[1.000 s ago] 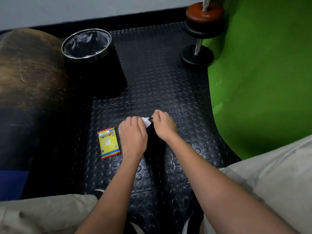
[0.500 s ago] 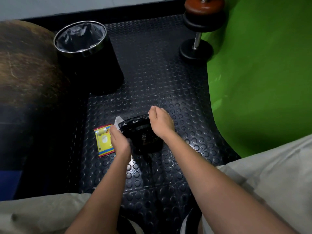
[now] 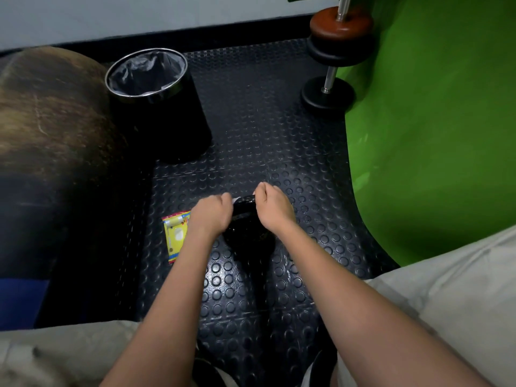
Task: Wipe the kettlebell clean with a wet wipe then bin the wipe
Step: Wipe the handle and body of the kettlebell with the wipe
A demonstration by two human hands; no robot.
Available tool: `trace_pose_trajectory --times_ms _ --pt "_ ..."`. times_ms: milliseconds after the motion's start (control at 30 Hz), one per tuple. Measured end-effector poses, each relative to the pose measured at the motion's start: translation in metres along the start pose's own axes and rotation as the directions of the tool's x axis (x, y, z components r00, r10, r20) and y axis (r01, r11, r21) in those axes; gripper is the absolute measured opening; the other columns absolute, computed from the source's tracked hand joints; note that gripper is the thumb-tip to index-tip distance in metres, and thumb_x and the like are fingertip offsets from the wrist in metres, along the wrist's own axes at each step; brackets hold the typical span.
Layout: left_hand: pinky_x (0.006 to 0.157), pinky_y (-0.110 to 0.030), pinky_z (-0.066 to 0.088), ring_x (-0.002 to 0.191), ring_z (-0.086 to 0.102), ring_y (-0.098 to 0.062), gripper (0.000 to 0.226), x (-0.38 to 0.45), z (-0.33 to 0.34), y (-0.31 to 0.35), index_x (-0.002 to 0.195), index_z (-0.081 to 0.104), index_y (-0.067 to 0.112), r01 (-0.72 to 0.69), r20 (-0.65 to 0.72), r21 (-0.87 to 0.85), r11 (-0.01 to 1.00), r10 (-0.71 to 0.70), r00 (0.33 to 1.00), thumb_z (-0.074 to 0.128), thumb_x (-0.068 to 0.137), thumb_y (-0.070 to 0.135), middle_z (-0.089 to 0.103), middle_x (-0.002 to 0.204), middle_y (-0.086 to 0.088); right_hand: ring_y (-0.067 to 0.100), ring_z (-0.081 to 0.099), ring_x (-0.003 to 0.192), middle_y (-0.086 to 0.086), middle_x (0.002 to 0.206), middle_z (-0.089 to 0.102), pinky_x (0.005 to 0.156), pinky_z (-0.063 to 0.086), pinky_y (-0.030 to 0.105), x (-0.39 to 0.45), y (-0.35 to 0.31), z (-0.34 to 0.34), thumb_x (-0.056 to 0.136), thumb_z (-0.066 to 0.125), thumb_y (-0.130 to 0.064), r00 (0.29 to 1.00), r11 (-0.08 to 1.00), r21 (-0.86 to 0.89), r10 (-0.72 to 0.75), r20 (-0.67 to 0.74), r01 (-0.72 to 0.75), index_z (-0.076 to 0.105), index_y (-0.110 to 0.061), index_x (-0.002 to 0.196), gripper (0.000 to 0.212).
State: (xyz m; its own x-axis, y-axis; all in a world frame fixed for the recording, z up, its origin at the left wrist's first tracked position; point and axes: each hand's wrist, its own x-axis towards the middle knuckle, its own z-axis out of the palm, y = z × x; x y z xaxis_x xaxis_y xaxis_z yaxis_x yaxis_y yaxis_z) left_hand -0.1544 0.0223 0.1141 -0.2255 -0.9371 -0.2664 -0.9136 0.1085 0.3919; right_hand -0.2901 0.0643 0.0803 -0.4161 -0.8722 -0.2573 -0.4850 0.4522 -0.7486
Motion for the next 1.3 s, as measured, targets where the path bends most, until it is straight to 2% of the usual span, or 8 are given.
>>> trace_pose_trajectory --times_ms 233,367,567,733,833,967,1067,1300 --pt "0.066 -0.037 0.030 0.081 0.057 -0.028 0.034 -0.011 0.035 0.011 0.083 0.048 0.021 -0.209 -0.258 0.366 0.907 0.315 0.913 0.018 0.098 0.025 0.061 0.086 -0.003 0.028 0.057 0.109 0.003 0.115 0.061 0.102 0.043 0.054 0.002 0.003 -0.001 0.103 0.024 -0.040 1.000 1.000 0.008 0.013 0.010 -0.014 0.061 -0.019 0.101 0.043" --pt "0.081 -0.037 0.038 0.083 0.047 -0.024 0.032 -0.022 0.051 -0.017 0.094 0.053 0.017 -0.270 -0.448 0.153 0.951 0.310 0.838 0.025 0.106 0.024 0.051 0.087 0.000 0.030 0.056 0.113 0.004 0.118 0.062 0.104 0.042 0.056 0.001 0.001 0.001 0.104 0.020 -0.045 1.000 1.000 0.015 -0.023 0.017 0.023 0.062 -0.021 0.104 0.049" --pt "0.084 -0.036 0.040 0.091 0.044 -0.018 0.037 -0.023 0.066 -0.035 0.098 0.052 0.015 -0.212 -0.545 -0.387 0.897 -0.037 0.838 0.020 0.109 0.029 0.049 0.094 0.002 0.027 0.056 0.105 0.000 0.102 0.060 0.102 0.042 0.059 0.002 0.002 0.005 0.105 0.018 -0.047 1.000 1.000 0.006 -0.030 -0.008 0.030 0.047 -0.030 0.075 0.045" --pt "0.087 -0.031 0.041 0.095 0.050 -0.014 0.039 -0.021 0.056 -0.029 0.106 0.057 0.016 0.133 -0.105 -0.892 0.432 -0.486 0.868 0.028 0.103 0.041 0.056 0.105 0.002 0.027 0.056 0.104 -0.001 0.101 0.059 0.102 0.042 0.059 0.003 0.002 0.006 0.106 0.018 -0.047 0.999 0.999 -0.007 -0.037 -0.025 0.037 0.040 -0.032 0.070 0.045" --pt "0.057 -0.026 0.044 0.072 0.052 -0.020 0.037 -0.014 0.040 -0.037 0.094 0.058 0.019 0.384 0.245 -0.903 0.190 -0.506 0.827 0.032 0.094 0.045 0.060 0.086 -0.005 0.027 0.056 0.103 0.000 0.102 0.060 0.101 0.042 0.058 0.002 0.002 0.006 0.106 0.018 -0.047 0.999 0.999 -0.010 -0.033 -0.023 0.033 0.040 -0.031 0.070 0.045" --pt "0.063 -0.035 0.035 0.082 0.048 -0.025 0.040 -0.007 0.025 -0.039 0.089 0.057 0.008 0.331 0.077 -0.733 0.594 -0.411 0.908 0.028 0.097 0.034 0.061 0.093 -0.017 0.026 0.056 0.104 0.000 0.104 0.060 0.102 0.043 0.056 0.000 0.000 0.004 0.106 0.018 -0.045 1.000 1.000 -0.020 -0.019 -0.021 0.019 0.050 -0.026 0.079 0.045" --pt "0.076 -0.041 0.042 0.094 0.056 -0.040 0.040 -0.003 0.013 -0.020 0.092 0.059 -0.005 0.061 -0.135 -0.270 0.961 -0.100 0.986 0.030 0.104 0.020 0.063 0.097 -0.026 0.025 0.057 0.106 0.000 0.109 0.060 0.103 0.042 0.054 -0.002 -0.001 0.001 0.106 0.019 -0.043 1.000 1.000 0.004 0.007 -0.011 -0.007 0.058 -0.020 0.094 0.047" --pt "0.090 -0.043 0.041 0.094 0.055 -0.029 0.040 -0.021 0.042 0.015 0.095 0.056 0.018 -0.109 -0.257 0.281 0.953 0.184 0.949 0.017 0.101 0.025 0.061 0.098 -0.003 0.029 0.057 0.106 0.005 0.112 0.062 0.100 0.044 0.054 -0.001 0.002 -0.003 0.105 0.021 -0.040 1.000 1.000 0.008 0.014 -0.024 -0.014 0.060 -0.018 0.098 0.045"
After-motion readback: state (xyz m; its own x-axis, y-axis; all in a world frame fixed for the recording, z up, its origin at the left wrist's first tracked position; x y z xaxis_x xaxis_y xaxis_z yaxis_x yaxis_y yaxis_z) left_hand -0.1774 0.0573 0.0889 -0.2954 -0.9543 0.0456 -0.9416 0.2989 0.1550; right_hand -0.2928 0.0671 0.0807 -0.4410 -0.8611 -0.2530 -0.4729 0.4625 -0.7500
